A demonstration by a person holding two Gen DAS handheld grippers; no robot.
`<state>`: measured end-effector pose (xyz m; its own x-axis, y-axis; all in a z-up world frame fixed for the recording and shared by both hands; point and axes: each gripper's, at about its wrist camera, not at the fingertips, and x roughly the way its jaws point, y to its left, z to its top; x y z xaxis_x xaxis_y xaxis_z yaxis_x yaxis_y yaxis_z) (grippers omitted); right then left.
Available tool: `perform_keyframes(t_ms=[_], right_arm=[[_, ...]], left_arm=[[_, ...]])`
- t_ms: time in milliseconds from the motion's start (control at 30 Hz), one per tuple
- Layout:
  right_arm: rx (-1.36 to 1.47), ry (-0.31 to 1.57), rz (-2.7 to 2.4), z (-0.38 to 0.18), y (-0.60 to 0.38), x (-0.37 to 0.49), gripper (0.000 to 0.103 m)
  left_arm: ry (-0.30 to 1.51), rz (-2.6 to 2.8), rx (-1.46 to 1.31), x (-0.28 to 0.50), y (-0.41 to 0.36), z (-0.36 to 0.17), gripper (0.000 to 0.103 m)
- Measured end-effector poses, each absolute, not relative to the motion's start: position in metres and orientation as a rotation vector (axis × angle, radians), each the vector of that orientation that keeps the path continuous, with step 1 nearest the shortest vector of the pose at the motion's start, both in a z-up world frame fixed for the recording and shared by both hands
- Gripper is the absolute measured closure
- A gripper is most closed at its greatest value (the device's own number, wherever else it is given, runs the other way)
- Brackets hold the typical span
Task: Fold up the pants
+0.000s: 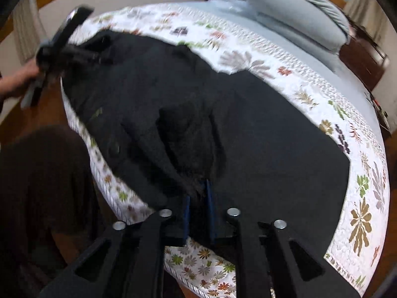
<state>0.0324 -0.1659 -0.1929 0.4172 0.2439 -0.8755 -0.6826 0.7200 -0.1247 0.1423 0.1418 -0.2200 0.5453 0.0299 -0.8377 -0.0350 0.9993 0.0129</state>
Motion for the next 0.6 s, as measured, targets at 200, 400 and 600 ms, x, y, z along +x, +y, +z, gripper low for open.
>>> perform_keyframes(t_ms=[200, 400, 600], right_arm=[[-0.32, 0.963, 0.758, -0.166, -0.172, 0.022, 0.054], [-0.307, 0.933, 0.718, -0.168, -0.161, 0.031, 0.054], [-0.327, 0.962, 0.695, -0.188, -0.146, 0.047, 0.073]], left_arm=[[0.992, 0.034, -0.02, 0.142, 0.144, -0.219, 0.002], [0.987, 0.032, -0.022, 0.141, 0.144, -0.219, 0.002], [0.982, 0.025, -0.035, 0.142, 0.147, -0.216, 0.002]])
